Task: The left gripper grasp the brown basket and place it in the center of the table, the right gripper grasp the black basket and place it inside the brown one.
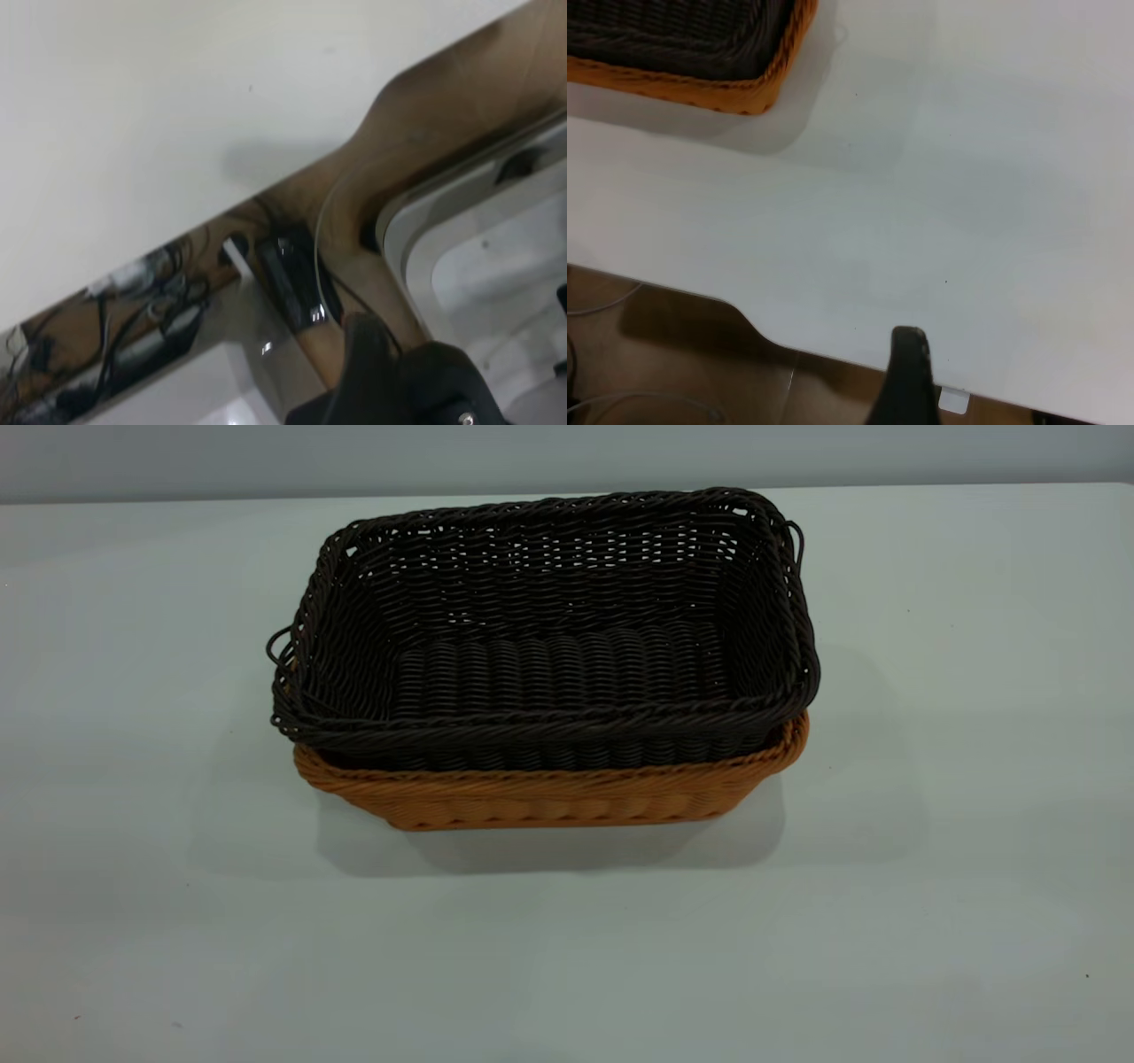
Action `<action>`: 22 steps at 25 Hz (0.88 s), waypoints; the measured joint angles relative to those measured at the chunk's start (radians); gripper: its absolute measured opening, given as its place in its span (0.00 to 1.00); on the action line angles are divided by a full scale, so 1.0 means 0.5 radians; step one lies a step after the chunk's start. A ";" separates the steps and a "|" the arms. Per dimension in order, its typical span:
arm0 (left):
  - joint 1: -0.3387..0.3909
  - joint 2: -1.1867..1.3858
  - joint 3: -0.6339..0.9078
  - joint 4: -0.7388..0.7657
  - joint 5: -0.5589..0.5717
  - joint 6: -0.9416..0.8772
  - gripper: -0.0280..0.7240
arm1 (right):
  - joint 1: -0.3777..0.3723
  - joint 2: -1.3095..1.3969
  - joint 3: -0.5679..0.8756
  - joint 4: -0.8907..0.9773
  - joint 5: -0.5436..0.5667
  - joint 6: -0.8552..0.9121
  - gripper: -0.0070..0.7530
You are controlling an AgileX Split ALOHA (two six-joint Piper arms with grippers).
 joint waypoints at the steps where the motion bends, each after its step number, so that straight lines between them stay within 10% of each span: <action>1: 0.000 -0.036 0.000 0.000 0.000 0.000 0.70 | 0.000 0.000 0.000 0.000 0.000 -0.002 0.73; 13: 0.025 -0.591 0.000 -0.006 0.020 0.000 0.70 | -0.141 -0.039 0.000 0.006 0.000 -0.002 0.73; 22: 0.695 -1.035 0.000 -0.006 0.041 0.000 0.70 | -0.622 -0.490 0.000 0.007 0.002 -0.002 0.73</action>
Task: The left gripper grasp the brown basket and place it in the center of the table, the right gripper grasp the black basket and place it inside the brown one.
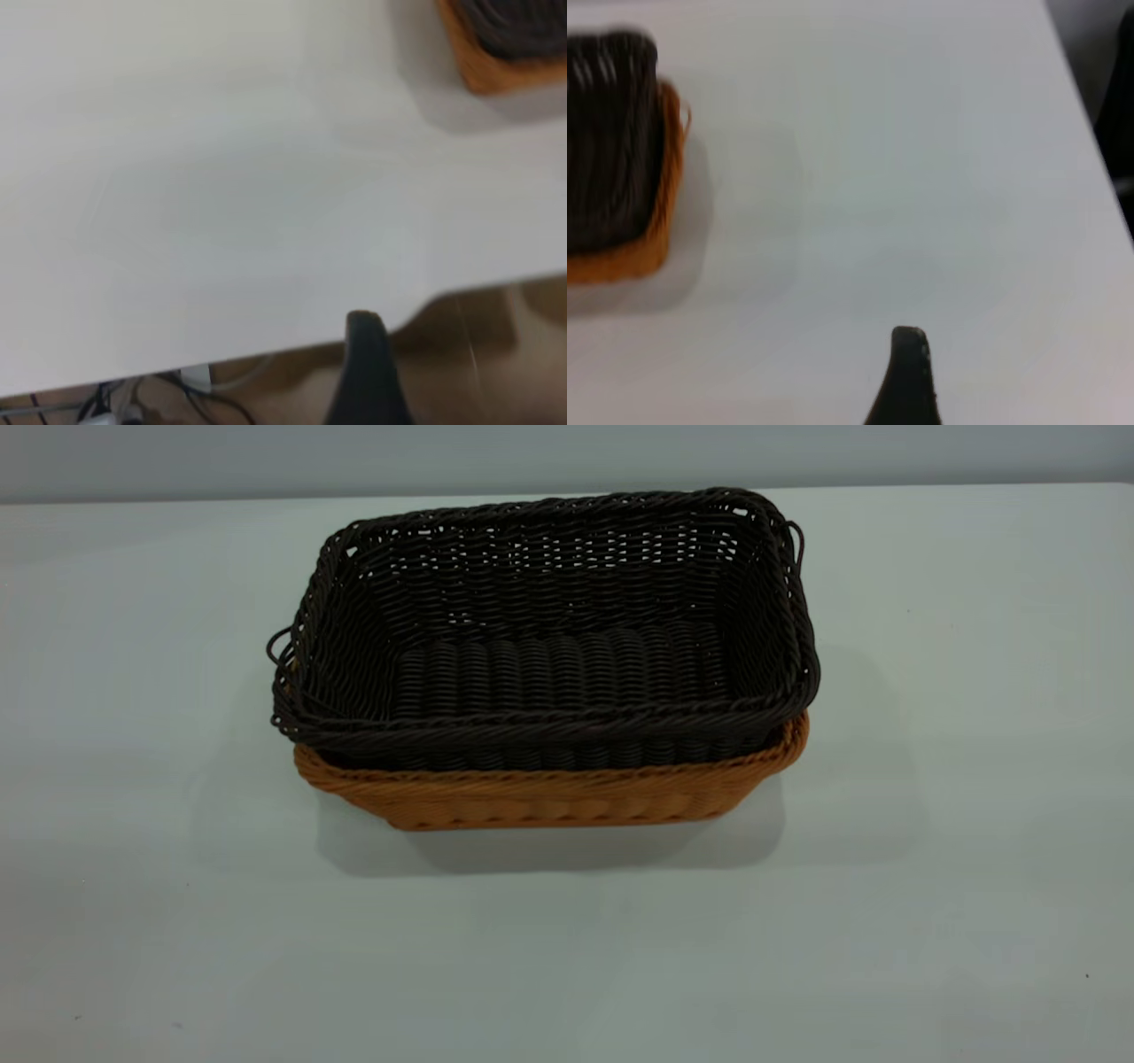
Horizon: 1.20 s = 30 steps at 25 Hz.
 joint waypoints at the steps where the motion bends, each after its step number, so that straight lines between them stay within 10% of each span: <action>1: 0.071 -0.049 0.000 0.000 0.000 0.000 0.70 | -0.002 -0.062 0.000 0.000 0.003 0.000 0.73; 9: 0.338 -0.320 0.000 0.000 0.025 0.000 0.70 | -0.002 -0.114 0.000 0.006 0.016 0.000 0.73; 30: 0.343 -0.355 0.000 0.000 0.028 0.002 0.70 | -0.002 -0.114 0.000 0.008 0.016 -0.002 0.72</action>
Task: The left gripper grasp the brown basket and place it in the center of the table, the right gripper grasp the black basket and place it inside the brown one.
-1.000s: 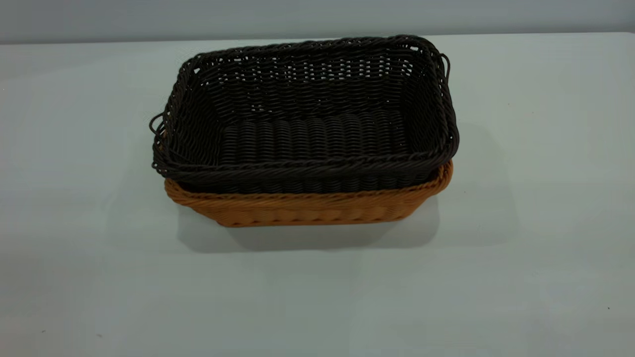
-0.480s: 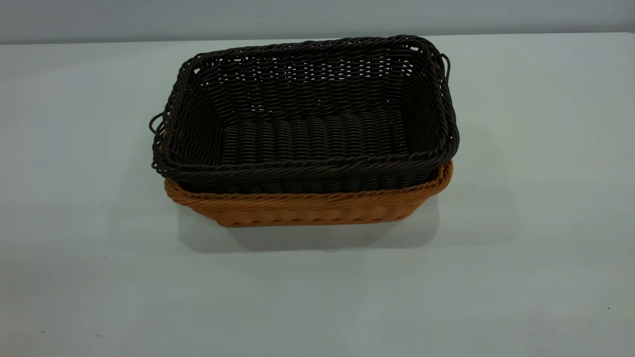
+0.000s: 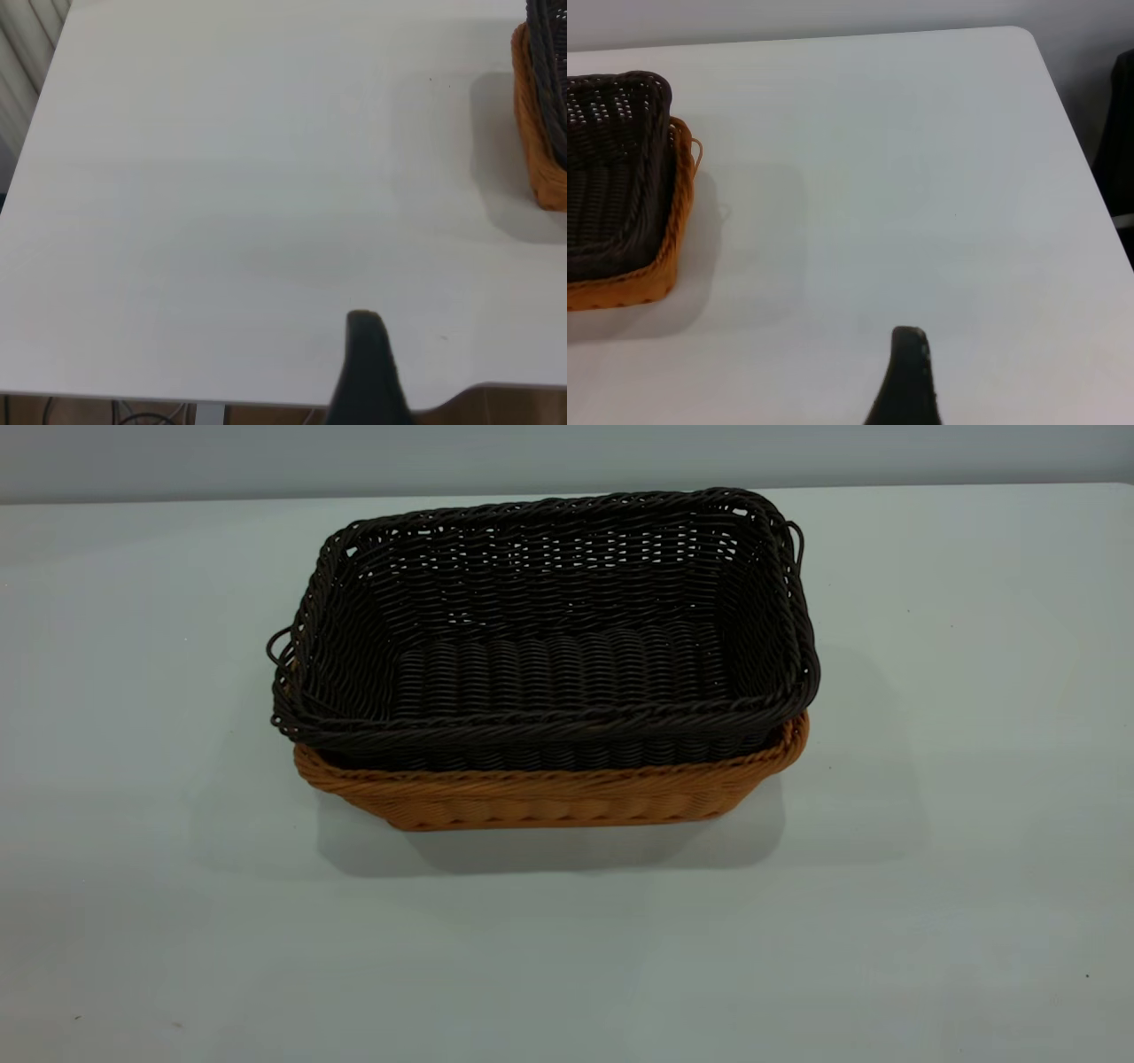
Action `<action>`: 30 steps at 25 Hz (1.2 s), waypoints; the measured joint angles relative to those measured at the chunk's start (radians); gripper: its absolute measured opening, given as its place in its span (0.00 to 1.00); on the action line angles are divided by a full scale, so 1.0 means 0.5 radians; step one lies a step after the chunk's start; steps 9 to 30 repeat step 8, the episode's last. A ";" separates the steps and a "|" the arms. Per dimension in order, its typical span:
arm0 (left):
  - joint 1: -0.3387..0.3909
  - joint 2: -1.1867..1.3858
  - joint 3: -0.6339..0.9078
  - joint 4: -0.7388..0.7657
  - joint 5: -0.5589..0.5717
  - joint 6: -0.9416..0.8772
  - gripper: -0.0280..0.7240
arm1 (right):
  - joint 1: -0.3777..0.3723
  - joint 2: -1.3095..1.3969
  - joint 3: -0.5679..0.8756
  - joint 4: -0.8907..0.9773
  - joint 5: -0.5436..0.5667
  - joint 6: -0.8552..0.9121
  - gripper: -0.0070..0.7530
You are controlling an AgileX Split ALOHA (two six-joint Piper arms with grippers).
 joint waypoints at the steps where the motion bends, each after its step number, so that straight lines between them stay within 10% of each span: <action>1: 0.000 0.000 0.000 0.000 0.000 0.000 0.70 | 0.000 0.000 0.000 0.000 0.000 0.002 0.72; 30: 0.000 0.000 0.000 0.000 0.000 0.000 0.70 | 0.000 0.000 0.000 0.000 0.000 0.000 0.69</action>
